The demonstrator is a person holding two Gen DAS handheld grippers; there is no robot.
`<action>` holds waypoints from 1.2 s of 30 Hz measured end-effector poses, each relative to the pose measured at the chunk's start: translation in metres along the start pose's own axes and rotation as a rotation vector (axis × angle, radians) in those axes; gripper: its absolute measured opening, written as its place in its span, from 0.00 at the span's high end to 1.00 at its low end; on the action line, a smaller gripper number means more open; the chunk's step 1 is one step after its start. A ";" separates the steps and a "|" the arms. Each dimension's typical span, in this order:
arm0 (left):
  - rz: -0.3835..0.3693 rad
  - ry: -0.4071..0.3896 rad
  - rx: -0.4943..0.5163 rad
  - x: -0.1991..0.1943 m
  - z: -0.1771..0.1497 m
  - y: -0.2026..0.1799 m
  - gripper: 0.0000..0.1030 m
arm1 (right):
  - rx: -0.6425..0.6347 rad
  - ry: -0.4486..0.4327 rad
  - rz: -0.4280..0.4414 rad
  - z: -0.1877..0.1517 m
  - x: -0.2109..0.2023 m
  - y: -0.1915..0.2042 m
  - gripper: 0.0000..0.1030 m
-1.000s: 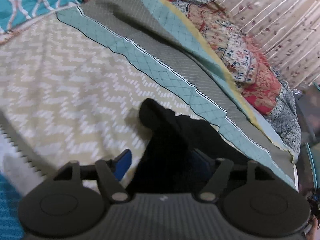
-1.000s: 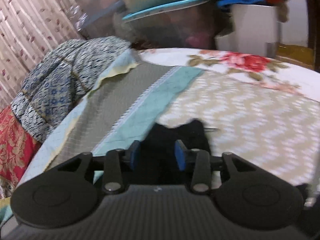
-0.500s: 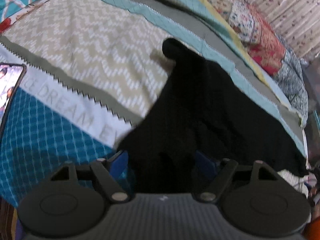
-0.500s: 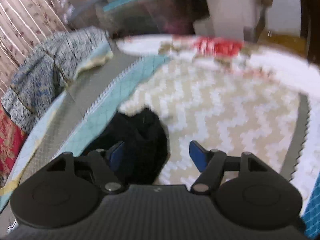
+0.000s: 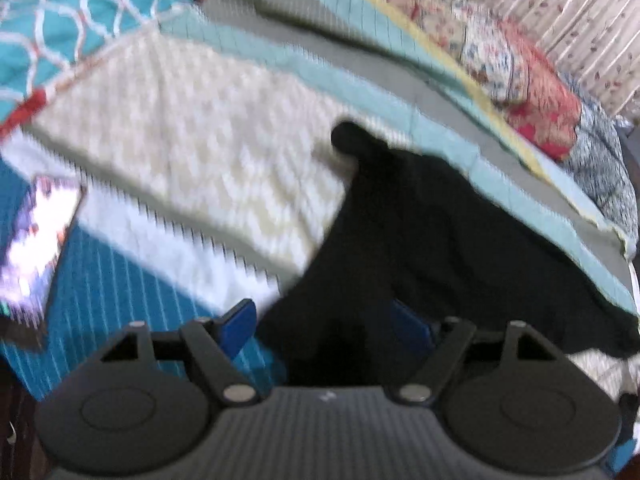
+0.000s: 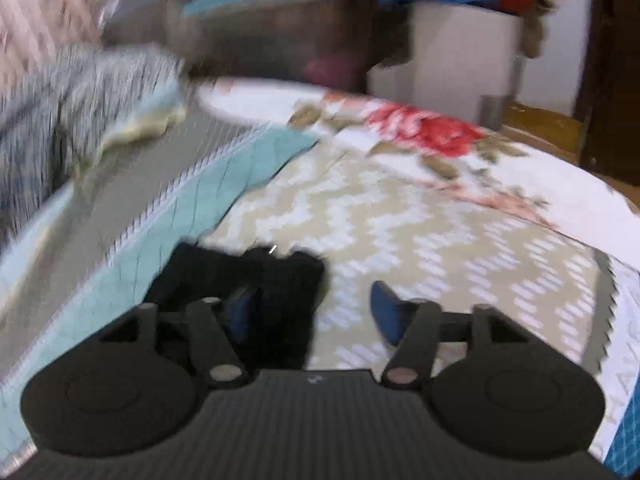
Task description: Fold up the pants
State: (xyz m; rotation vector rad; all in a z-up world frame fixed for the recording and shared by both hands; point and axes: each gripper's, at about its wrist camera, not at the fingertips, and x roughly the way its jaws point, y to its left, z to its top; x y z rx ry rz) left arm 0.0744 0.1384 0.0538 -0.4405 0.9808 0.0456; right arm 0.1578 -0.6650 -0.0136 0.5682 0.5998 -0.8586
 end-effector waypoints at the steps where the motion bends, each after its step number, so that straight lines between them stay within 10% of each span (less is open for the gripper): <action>1: 0.003 -0.016 0.010 -0.001 0.008 -0.002 0.26 | 0.035 -0.015 -0.006 -0.001 -0.006 -0.008 0.34; 10: 0.071 -0.136 0.294 0.046 0.086 -0.065 0.24 | 0.154 0.088 0.184 0.012 -0.035 0.004 0.34; 17: 0.029 0.024 0.257 0.134 0.117 -0.081 0.08 | 0.036 0.218 0.214 0.011 -0.008 0.086 0.26; 21: 0.088 0.079 0.222 0.164 0.102 -0.075 0.37 | -0.054 0.280 0.055 0.000 0.034 0.114 0.25; 23: 0.095 0.020 0.280 0.156 0.091 -0.079 0.60 | -0.067 0.284 0.000 -0.012 0.049 0.110 0.30; 26: 0.052 -0.045 0.322 0.133 0.083 -0.087 0.77 | -0.101 0.186 -0.021 -0.015 0.038 0.111 0.87; 27: 0.029 -0.084 0.324 0.119 0.080 -0.090 0.77 | -0.113 0.175 0.011 -0.013 0.034 0.108 0.91; 36: -0.208 -0.410 0.381 -0.013 0.026 -0.084 0.79 | 0.129 0.073 0.295 0.022 -0.060 0.023 0.91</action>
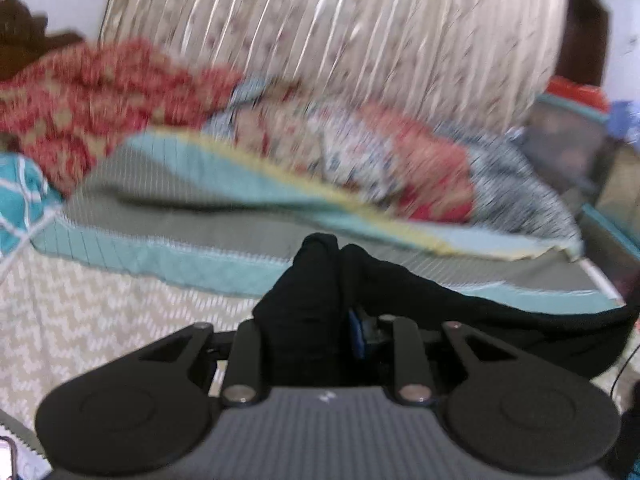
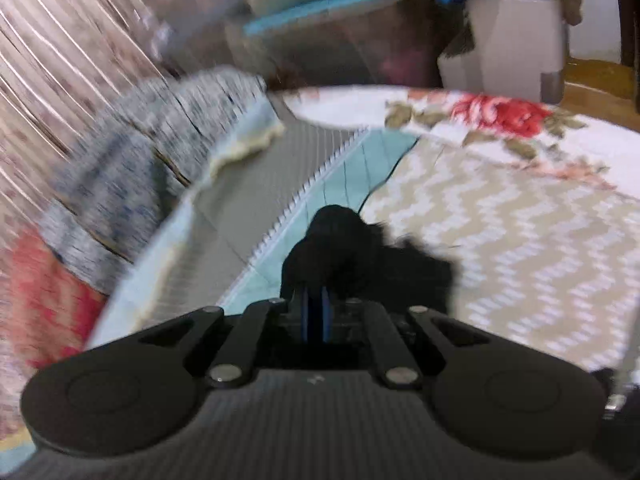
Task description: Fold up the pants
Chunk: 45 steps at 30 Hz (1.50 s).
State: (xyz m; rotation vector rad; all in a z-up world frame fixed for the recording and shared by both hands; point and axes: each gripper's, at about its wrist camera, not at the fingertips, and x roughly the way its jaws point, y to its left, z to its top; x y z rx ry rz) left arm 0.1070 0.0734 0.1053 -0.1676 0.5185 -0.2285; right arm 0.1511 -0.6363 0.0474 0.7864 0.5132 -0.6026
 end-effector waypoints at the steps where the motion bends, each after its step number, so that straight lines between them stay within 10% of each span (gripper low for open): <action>1: -0.010 -0.027 0.004 -0.016 -0.006 0.000 0.79 | 0.012 -0.016 0.028 0.001 -0.017 -0.010 0.92; 7: -0.058 -0.056 -0.026 -0.084 -0.055 0.017 0.79 | 0.089 -0.075 0.128 -0.017 -0.102 -0.087 0.91; 12: -0.055 0.107 -0.078 -0.102 -0.119 0.033 0.75 | 0.222 -0.013 0.042 -0.065 -0.109 -0.173 0.91; 16: 0.063 0.294 -0.045 -0.083 -0.163 0.031 0.49 | 0.322 0.038 -0.013 -0.101 -0.096 -0.209 0.74; 20: 0.038 0.252 -0.067 -0.103 -0.157 0.031 0.29 | 0.446 0.014 0.058 -0.104 -0.112 -0.218 0.33; 28: 0.017 0.157 -0.211 -0.162 -0.145 0.076 0.23 | 0.323 -0.181 -0.098 -0.099 -0.164 -0.219 0.32; 31: 0.020 0.117 -0.342 -0.156 -0.128 0.104 0.23 | 0.145 -0.188 0.005 -0.103 -0.170 -0.175 0.32; 34: -0.037 0.131 -0.417 -0.127 -0.110 0.115 0.23 | -0.120 -0.018 0.212 -0.124 -0.154 -0.090 0.32; 42: -0.111 0.346 -0.406 -0.009 -0.091 0.109 0.19 | -0.826 0.434 0.569 -0.293 -0.106 0.143 0.27; 45: -0.122 0.442 -0.273 0.010 -0.098 0.086 0.55 | -1.048 0.516 0.544 -0.343 -0.082 0.185 0.20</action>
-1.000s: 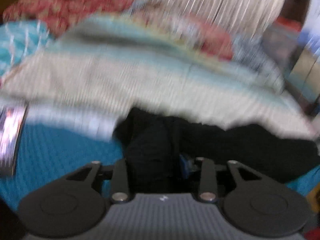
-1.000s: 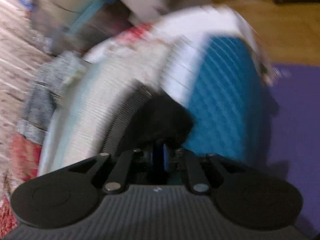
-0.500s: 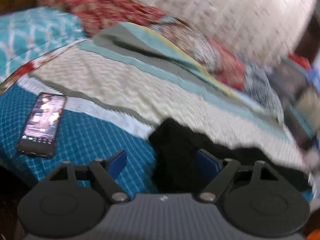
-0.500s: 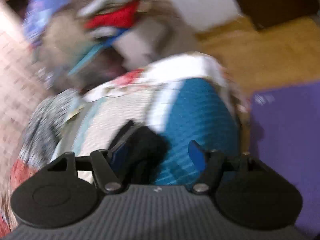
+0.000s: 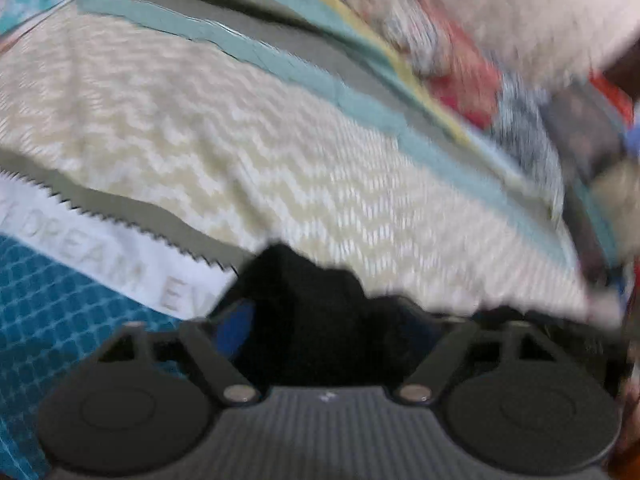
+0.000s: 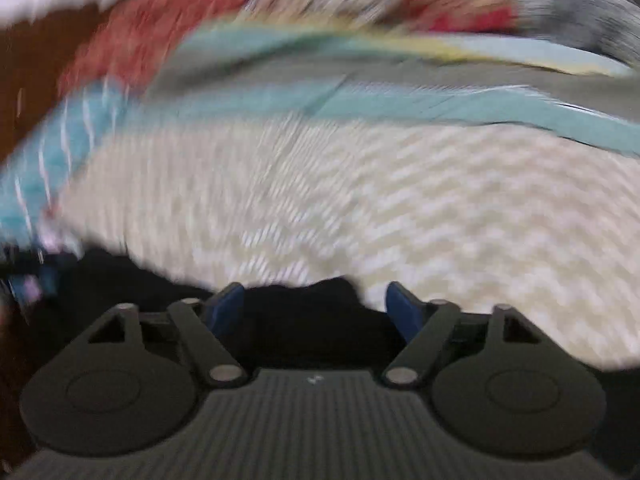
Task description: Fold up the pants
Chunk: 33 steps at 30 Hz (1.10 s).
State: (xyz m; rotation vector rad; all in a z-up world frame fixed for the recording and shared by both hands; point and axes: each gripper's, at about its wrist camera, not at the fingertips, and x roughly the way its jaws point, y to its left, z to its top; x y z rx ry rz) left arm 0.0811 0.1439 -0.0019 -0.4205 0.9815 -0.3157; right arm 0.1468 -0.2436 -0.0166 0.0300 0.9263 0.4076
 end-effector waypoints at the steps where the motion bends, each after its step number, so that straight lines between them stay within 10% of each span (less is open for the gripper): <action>1: 0.006 0.015 0.036 0.003 -0.004 -0.007 0.68 | -0.055 0.036 -0.030 0.001 0.016 0.007 0.26; 2: 0.015 0.005 0.050 0.002 -0.006 -0.011 0.77 | -0.101 0.063 -0.057 0.000 0.027 0.011 0.39; 3: 0.014 -0.014 0.039 -0.001 -0.005 -0.013 0.81 | -0.150 0.088 -0.081 -0.004 0.035 0.016 0.86; 12: -0.088 -0.274 -0.218 -0.001 0.081 0.014 0.79 | 0.108 -0.250 -0.149 0.069 0.018 -0.025 0.90; 15: 0.127 -0.223 -0.242 0.039 0.096 0.014 0.51 | 0.131 -0.166 -0.282 0.078 0.069 -0.033 0.78; 18: 0.063 -0.205 -0.267 0.038 0.085 0.023 0.46 | 0.138 -0.135 -0.310 0.071 0.085 -0.032 0.73; 24: -0.028 -0.202 -0.350 -0.005 0.048 0.051 0.22 | 0.003 -0.309 0.032 0.036 0.024 0.005 0.25; 29: -0.143 -0.121 -0.435 -0.003 0.028 0.054 0.02 | -0.396 -0.224 0.182 0.004 0.031 0.082 0.15; 31: -0.198 -0.057 -0.440 0.013 0.023 0.046 0.18 | -0.522 -0.185 0.120 0.001 0.053 0.098 0.24; 32: -0.200 -0.023 -0.416 0.022 0.021 0.040 0.65 | -0.561 -0.150 0.090 0.001 0.066 0.104 0.40; 33: -0.198 0.025 -0.380 0.032 0.024 0.032 0.83 | -0.576 -0.110 0.095 0.004 0.076 0.106 0.79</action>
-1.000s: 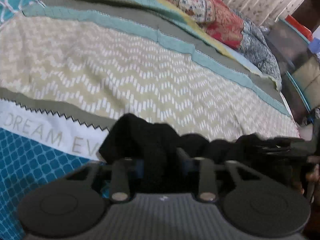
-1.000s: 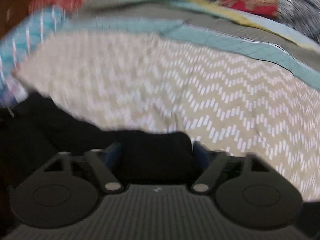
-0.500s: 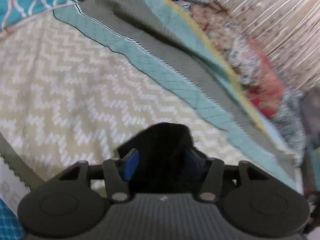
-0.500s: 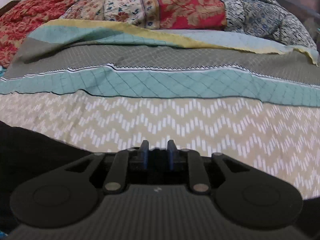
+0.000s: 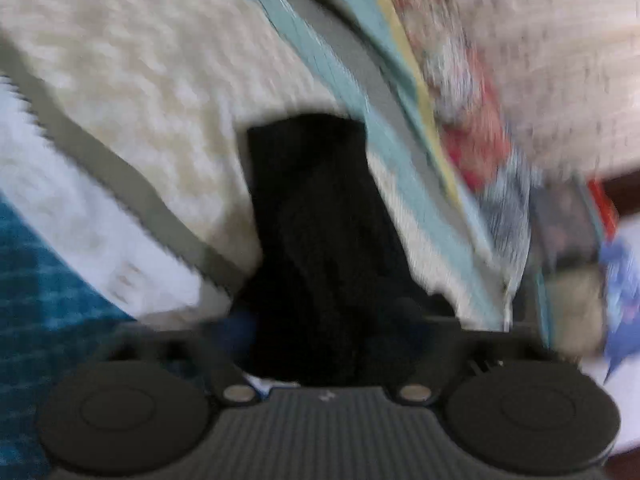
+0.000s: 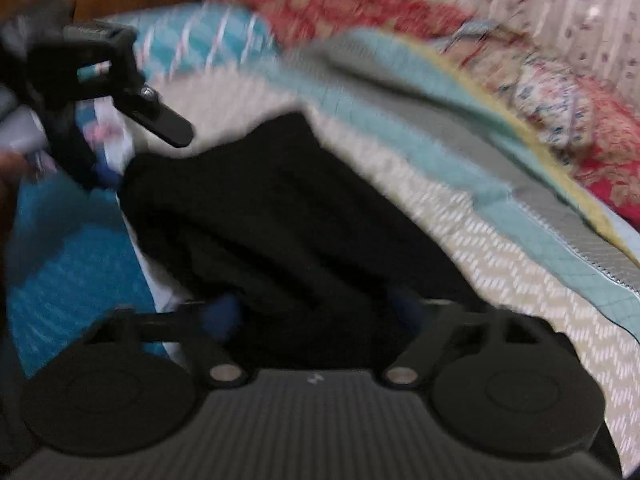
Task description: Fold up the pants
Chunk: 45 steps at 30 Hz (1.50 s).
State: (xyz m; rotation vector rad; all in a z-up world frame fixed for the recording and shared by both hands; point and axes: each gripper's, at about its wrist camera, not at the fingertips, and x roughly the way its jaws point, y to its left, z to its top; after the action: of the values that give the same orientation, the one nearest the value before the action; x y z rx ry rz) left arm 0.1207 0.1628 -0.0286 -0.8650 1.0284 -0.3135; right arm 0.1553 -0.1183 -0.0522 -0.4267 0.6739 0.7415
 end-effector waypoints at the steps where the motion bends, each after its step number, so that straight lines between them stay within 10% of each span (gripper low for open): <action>1: -0.002 0.024 0.008 0.006 0.003 -0.005 0.88 | 0.015 0.024 0.019 0.004 0.005 -0.001 0.85; 8: -0.232 -0.246 0.221 -0.045 0.062 -0.086 0.88 | 0.151 -0.306 -0.208 0.058 -0.075 -0.002 0.87; 12: -0.243 -0.374 0.390 -0.045 0.080 -0.093 0.85 | 0.193 -0.457 -0.311 0.068 -0.085 0.016 0.84; 17: 0.038 -0.227 0.300 0.008 0.087 -0.028 0.77 | 0.131 -0.130 -0.141 0.045 0.013 0.063 0.69; 19: 0.034 -0.190 0.244 0.014 0.077 -0.006 0.75 | 0.104 -0.018 -0.098 0.031 0.038 0.070 0.56; 21: -0.019 -0.212 0.209 0.004 0.070 0.004 0.61 | 0.096 -0.054 -0.080 0.023 0.028 0.073 0.34; 23: -0.002 -0.281 0.141 -0.009 0.064 0.009 0.01 | 0.104 -0.095 -0.057 0.021 0.012 0.071 0.22; 25: 0.044 -0.368 0.135 -0.017 0.059 0.015 0.00 | 0.113 -0.125 -0.069 0.021 0.003 0.072 0.21; 32: 0.020 -0.205 0.103 0.031 0.061 0.005 0.05 | 0.129 0.005 -0.124 0.018 0.034 0.074 0.31; 35: 0.016 -0.147 0.202 0.049 0.046 -0.015 0.51 | 0.229 0.012 -0.133 0.019 0.038 0.061 0.70; 36: 0.021 -0.151 0.234 0.047 0.041 -0.020 0.54 | 0.251 0.005 -0.132 0.024 0.033 0.058 0.77; 41: -0.036 -0.233 0.198 -0.005 0.033 -0.027 0.65 | 0.150 -0.128 -0.111 0.031 -0.002 0.083 0.78; 45: 0.192 -0.198 0.171 -0.015 0.019 -0.008 0.60 | 0.170 -0.051 -0.045 0.017 0.018 0.094 0.50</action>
State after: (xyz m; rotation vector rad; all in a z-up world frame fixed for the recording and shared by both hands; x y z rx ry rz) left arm 0.1301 0.1756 -0.0096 -0.6239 0.8780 -0.1472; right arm 0.1031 -0.0375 -0.0637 -0.2661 0.6716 0.6446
